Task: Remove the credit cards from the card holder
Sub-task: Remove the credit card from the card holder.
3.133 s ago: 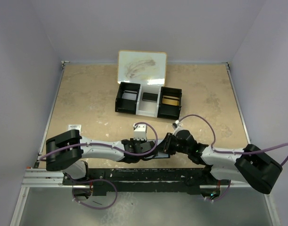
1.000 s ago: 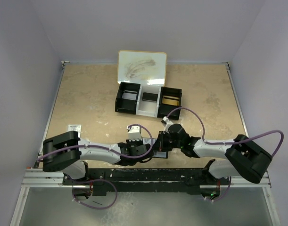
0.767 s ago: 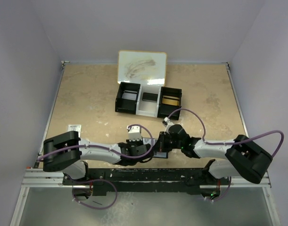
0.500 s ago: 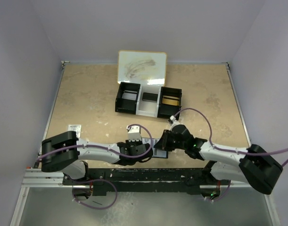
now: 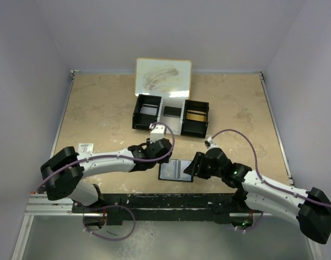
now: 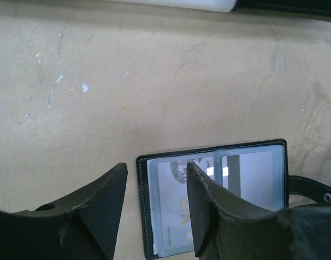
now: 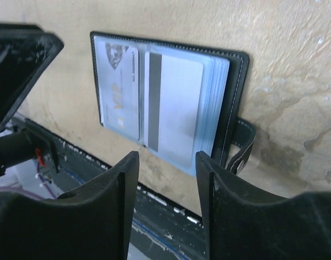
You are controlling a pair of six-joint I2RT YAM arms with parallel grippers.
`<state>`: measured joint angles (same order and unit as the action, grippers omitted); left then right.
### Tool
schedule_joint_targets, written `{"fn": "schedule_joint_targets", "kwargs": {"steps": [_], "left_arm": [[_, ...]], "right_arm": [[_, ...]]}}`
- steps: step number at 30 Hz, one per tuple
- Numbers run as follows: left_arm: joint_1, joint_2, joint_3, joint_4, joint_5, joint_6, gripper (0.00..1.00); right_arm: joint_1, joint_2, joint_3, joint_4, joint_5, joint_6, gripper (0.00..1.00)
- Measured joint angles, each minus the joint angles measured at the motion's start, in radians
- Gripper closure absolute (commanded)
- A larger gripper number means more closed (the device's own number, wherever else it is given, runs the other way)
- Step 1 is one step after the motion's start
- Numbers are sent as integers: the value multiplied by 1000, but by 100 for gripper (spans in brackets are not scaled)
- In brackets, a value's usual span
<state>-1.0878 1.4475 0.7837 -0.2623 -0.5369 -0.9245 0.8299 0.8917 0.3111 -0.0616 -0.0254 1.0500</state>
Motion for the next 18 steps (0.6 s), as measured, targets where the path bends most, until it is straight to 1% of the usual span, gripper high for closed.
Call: {"fn": "schedule_joint_targets", "kwargs": {"steps": [2,4,6,9,13,18], "left_arm": [[14,28,35,21,33,60,54],[24,73,72,46,67,108,54],[33,114,92,72,103,144,54],[47,161,97,98,145,181,53],[53,210,109,98,181,211,54],[54,219,107,107,214,214,55]], "right_arm": [[0,-54,-24,-9,-19,14,48],[0,-92,-42,-21,-32,21,51],[0,-115,-51,-26,-51,21,52],[0,-123,-54,-6,-93,19,51],[0,-70,-58,38,-121,26,49],[-1,28,-91,122,-154,48,48]]}}
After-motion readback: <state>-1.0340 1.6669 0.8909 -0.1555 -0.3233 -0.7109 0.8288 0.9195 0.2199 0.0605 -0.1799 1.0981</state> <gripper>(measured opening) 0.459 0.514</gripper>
